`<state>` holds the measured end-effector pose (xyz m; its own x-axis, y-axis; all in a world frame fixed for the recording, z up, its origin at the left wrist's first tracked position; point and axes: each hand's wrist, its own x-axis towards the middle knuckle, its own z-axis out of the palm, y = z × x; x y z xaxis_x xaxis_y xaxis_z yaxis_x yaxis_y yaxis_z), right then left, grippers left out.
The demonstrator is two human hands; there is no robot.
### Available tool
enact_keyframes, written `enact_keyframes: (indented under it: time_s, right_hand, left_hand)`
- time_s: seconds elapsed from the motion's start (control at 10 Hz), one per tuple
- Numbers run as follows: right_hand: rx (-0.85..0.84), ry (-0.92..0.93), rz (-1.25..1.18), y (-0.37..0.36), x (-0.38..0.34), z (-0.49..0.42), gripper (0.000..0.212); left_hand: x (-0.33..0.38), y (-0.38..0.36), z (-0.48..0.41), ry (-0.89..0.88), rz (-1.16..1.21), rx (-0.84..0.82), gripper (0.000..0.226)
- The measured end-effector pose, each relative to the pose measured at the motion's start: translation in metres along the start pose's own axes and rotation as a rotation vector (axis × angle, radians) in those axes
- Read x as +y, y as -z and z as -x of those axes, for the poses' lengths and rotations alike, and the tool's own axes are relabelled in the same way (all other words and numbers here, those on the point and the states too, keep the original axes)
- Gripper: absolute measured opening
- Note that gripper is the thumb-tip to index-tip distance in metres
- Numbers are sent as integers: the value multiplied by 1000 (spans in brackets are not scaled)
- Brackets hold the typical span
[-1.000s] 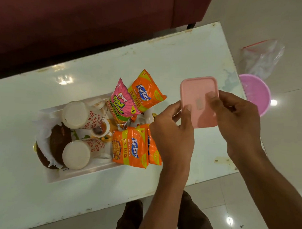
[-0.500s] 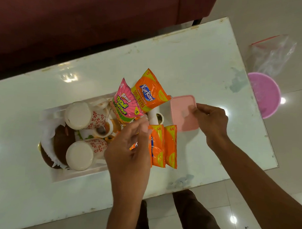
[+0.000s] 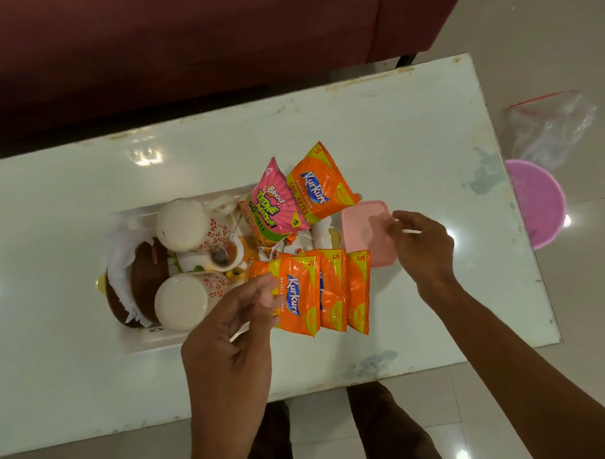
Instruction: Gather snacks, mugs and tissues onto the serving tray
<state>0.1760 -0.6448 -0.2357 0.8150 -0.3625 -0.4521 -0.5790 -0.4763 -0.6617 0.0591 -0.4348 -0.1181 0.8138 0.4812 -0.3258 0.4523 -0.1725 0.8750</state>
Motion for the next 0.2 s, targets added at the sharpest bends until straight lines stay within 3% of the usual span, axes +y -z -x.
enact_keyframes:
  time_s: [0.1,0.2]
  right_hand:
    - [205,254,77,9,-25,17,32]
    - [199,618,171,1,-63,52,37]
  left_hand:
    - [1,16,-3,-102,-45,69,19]
    - [13,41,-18,-301,-252,132,31]
